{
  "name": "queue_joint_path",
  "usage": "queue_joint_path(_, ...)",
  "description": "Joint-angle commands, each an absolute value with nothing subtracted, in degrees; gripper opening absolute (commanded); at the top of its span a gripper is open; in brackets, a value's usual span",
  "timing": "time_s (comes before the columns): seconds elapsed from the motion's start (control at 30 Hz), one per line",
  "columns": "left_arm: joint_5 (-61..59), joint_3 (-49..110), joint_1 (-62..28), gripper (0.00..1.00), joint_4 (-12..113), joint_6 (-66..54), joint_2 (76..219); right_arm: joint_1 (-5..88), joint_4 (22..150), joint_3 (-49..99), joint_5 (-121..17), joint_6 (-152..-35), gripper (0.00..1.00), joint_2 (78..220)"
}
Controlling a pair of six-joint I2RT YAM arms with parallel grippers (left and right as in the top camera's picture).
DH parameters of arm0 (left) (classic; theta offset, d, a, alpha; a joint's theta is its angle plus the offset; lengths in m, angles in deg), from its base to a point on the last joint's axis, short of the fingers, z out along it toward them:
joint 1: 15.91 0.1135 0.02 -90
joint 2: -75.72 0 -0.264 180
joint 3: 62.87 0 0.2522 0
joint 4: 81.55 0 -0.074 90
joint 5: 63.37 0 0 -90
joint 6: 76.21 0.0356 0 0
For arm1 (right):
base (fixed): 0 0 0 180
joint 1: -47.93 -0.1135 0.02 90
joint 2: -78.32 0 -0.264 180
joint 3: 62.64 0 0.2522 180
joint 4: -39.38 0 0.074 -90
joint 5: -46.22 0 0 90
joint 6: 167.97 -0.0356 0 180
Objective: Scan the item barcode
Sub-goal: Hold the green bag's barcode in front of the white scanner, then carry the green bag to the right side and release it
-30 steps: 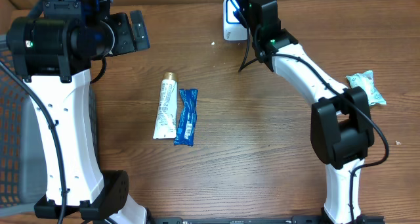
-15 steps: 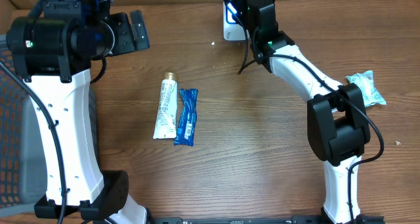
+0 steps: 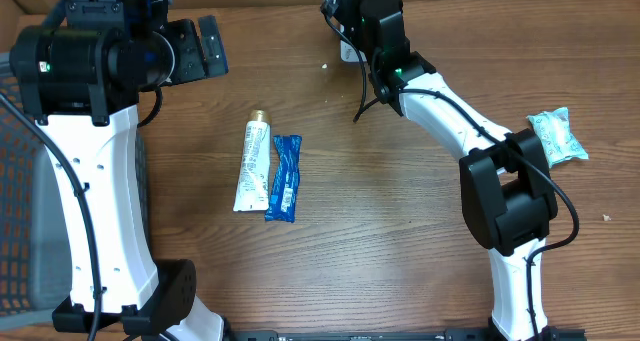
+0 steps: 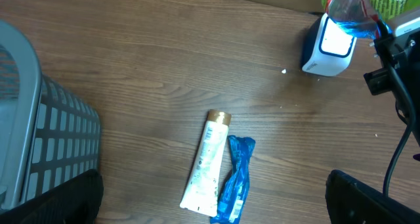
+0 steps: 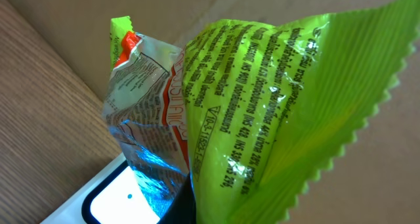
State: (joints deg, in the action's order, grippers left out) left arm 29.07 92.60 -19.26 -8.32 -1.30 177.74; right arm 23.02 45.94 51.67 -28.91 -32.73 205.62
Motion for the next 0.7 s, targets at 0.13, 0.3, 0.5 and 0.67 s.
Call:
queue_joint_path(0.13, 29.6, 92.5, -19.3, 1.00, -8.1, -2.1, 177.7, 20.3, 60.6, 53.2, -32.4, -41.0, 0.04, 196.0)
queue_joint_path(0.3, 29.6, 92.5, -19.3, 1.00, -8.1, -2.1, 177.7, 19.7, 79.3, 53.2, -47.3, -57.8, 0.04, 185.1)
queue_joint_path(0.5, 29.6, 92.5, -19.3, 1.00, -8.1, -2.1, 177.7, 22.4, 101.1, 53.2, -54.0, -78.5, 0.04, 177.4)
queue_joint_path(0.67, 29.6, 92.5, -19.3, 1.00, -8.1, -2.1, 177.7, 32.4, 115.4, 53.0, -61.5, -87.6, 0.04, 176.7)
